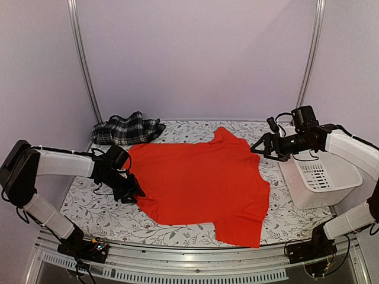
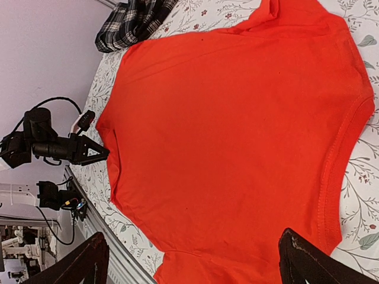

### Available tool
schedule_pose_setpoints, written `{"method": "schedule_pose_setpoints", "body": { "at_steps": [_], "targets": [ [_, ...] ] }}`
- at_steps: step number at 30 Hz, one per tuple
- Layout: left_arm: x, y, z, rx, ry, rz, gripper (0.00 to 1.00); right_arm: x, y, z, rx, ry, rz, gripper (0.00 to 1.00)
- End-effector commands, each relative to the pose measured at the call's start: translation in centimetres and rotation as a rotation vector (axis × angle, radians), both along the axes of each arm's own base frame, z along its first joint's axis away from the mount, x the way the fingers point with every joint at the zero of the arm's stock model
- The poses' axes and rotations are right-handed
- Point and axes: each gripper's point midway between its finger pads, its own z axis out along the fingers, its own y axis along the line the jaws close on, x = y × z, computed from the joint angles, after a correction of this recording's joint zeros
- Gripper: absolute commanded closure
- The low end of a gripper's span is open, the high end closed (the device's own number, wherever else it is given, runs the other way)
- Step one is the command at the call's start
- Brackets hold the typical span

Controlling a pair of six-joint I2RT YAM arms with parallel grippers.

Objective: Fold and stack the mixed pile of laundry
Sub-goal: Pick up the flattened T-shirt from the center of the board.

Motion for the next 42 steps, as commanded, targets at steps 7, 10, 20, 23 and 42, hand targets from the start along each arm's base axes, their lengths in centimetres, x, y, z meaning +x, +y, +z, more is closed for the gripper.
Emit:
{"method": "schedule_pose_setpoints", "body": {
  "at_steps": [7, 10, 20, 23, 42],
  "targets": [
    [3.4, -1.3, 2.3, -0.01, -0.094, -0.039, 0.73, -5.4, -0.4, -2.6, 0.035, 0.174, 0.053, 0.07],
    [3.6, -1.3, 2.9, -0.011, -0.1, -0.037, 0.76, -7.3, -0.4, -3.9, 0.038, 0.248, 0.064, 0.12],
    [2.3, -0.7, 3.2, 0.0, -0.076, -0.029, 1.0, -13.6, -0.3, -6.5, -0.005, 0.47, 0.083, 0.24],
    [1.6, -0.5, 3.4, -0.005, -0.066, -0.018, 1.0, -16.0, -0.4, -7.5, -0.021, 0.538, 0.081, 0.28],
    [-4.3, 1.0, 4.8, -0.034, -0.028, 0.039, 1.0, -22.8, -0.2, -14.6, -0.149, 0.726, 0.022, 0.59]
  ]
}}
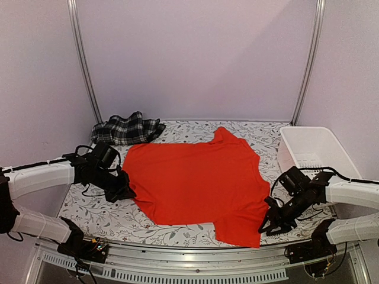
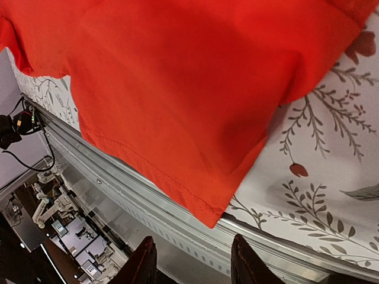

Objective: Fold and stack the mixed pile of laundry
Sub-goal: Pick up the flattened T-shirt from the center of the board.

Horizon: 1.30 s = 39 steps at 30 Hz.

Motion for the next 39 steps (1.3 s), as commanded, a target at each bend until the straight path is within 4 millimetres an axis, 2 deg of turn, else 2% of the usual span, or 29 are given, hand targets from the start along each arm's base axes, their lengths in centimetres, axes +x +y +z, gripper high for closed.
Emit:
{"method": "schedule_pose_setpoints", "body": {
  "at_steps": [1, 6, 14, 23, 28, 31, 33, 35, 39],
  "targets": [
    [-2.5, 0.9, -0.5, 0.014, 0.055, 0.024, 1.0, -0.8, 0.6, -0.8, -0.016, 0.001, -0.022, 0.59],
    [-3.8, 1.5, -0.3, -0.001, 0.063, 0.041, 1.0, -2.2, 1.2, -1.6, -0.057, 0.015, 0.0, 0.59],
    [-5.0, 2.2, -0.5, 0.004, 0.063, 0.044, 1.0, -0.7, -0.4, -2.9, -0.22, -0.061, -0.063, 0.58],
    [-5.3, 2.7, -0.5, 0.005, 0.06, 0.063, 1.0, -0.1, 0.9, -4.2, -0.198, -0.055, -0.042, 0.6],
    [-6.0, 3.2, -0.4, 0.011, 0.065, 0.082, 1.0, -0.6, 0.8, -5.1, -0.217, -0.035, -0.012, 0.68],
    [-6.8, 3.6, -0.7, 0.009, 0.076, 0.096, 1.0, -0.9, 0.5, -5.4, -0.229, -0.024, -0.006, 0.82],
    [-7.3, 3.7, -0.8, -0.003, 0.078, 0.101, 1.0, -0.7, 0.6, -4.9, -0.226, -0.035, -0.004, 0.99],
    [-7.8, 3.8, -0.7, -0.011, 0.077, 0.1, 1.0, -0.1, 1.1, -3.8, -0.206, -0.068, 0.002, 1.0],
    [-9.2, 4.3, -0.9, 0.0, 0.105, 0.101, 1.0, 1.4, 2.2, -0.2, -0.133, -0.165, -0.005, 1.0]
  ]
}}
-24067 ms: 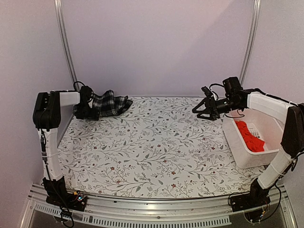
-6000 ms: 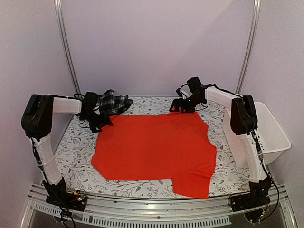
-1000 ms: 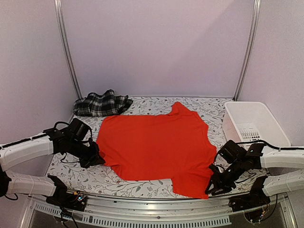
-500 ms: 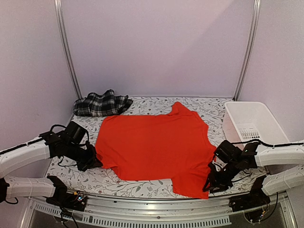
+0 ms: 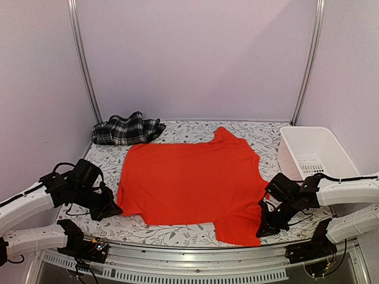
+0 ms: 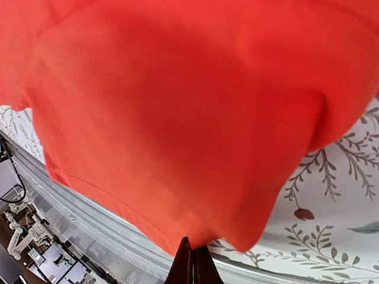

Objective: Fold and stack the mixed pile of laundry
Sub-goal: Pick up the flattened T-shirt from the center of the board.

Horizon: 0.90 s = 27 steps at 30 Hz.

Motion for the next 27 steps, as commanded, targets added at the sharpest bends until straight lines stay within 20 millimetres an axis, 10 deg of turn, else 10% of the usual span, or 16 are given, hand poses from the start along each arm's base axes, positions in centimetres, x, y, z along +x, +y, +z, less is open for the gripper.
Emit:
{"method": "schedule_pose_setpoints", "body": {
  "at_steps": [1, 11, 27],
  "targets": [
    [-2.5, 0.9, -1.0, 0.027, 0.076, 0.003, 1.0, 1.7, 1.1, 3.9, 0.061, -0.117, 0.019, 1.0],
    [-5.2, 2.8, -1.6, 0.031, 0.143, 0.103, 1.0, 3.0, 3.3, 9.3, 0.204, -0.235, 0.066, 1.0],
    [-2.1, 3.4, -3.8, 0.15, 0.147, 0.167, 1.0, 6.6, 2.1, 17.3, 0.251, -0.456, 0.063, 1.0]
  ]
}}
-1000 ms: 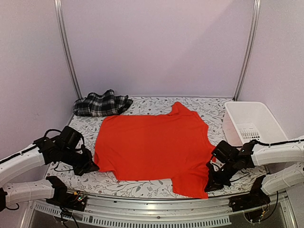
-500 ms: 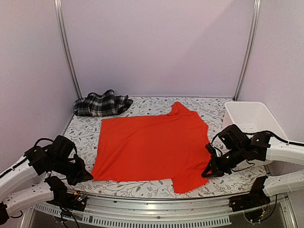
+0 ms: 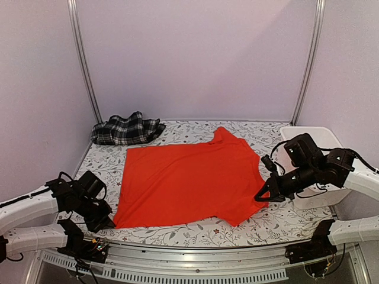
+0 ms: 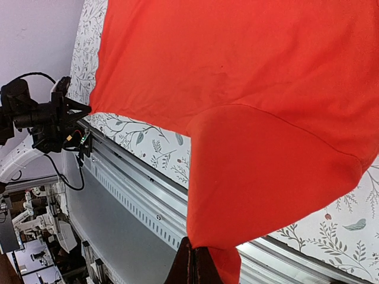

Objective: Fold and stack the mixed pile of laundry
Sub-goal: Pick up the flattened T-shirt from the center of the board, then fold the flattened T-shirt at the center of the board.

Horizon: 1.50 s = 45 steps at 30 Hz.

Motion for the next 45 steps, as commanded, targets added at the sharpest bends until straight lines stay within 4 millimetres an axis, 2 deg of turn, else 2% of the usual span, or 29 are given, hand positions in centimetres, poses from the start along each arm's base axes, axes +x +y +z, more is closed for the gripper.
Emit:
{"method": "schedule_pose_setpoints", "body": {
  "at_steps": [1, 4, 7, 14, 21, 27, 28, 32, 36, 38, 42, 45],
  "targets": [
    [1.8, -0.2, 1.2, -0.003, -0.07, 0.005, 1.0, 1.5, -1.0, 3.0, 0.012, -0.101, -0.01, 1.0],
    [2.5, -0.1, 1.8, -0.013, -0.09, 0.01, 1.0, 2.8, -1.0, 4.0, 0.015, -0.14, -0.023, 1.0],
    [3.1, 0.2, 1.9, -0.018, -0.093, 0.018, 1.0, 4.3, -1.1, 4.0, -0.001, -0.16, -0.039, 1.0],
    [6.4, 0.3, 3.1, -0.018, -0.137, 0.019, 1.0, 8.9, -2.3, 4.0, -0.025, -0.171, -0.098, 1.0],
    [10.4, 0.0, 5.0, 0.017, -0.186, -0.009, 1.0, 13.3, -2.4, 4.6, -0.057, -0.22, -0.097, 1.0],
    [13.0, 0.9, 5.6, 0.058, -0.198, -0.003, 1.0, 17.6, -2.3, 3.1, -0.113, -0.221, -0.097, 1.0],
    [13.5, 1.0, 5.8, 0.064, -0.208, -0.002, 1.0, 18.2, -2.0, 3.2, -0.109, -0.225, -0.094, 1.0],
    [15.4, 1.1, 6.0, 0.062, -0.236, -0.007, 1.0, 20.2, -1.2, 1.2, -0.131, -0.183, -0.07, 1.0],
    [17.5, 1.0, 6.3, 0.075, -0.264, -0.035, 1.0, 22.3, -0.8, 0.3, -0.149, -0.189, -0.064, 1.0],
    [18.4, 1.0, 5.9, 0.086, -0.26, -0.054, 1.0, 23.3, -0.6, -0.2, -0.161, -0.194, -0.056, 1.0],
    [19.7, 1.0, 5.4, 0.106, -0.257, -0.075, 1.0, 25.2, -0.6, -2.4, -0.204, -0.178, -0.043, 1.0],
    [20.4, 1.1, 4.7, 0.116, -0.246, -0.089, 1.0, 26.6, -0.6, -3.0, -0.216, -0.18, -0.047, 1.0]
  ]
}}
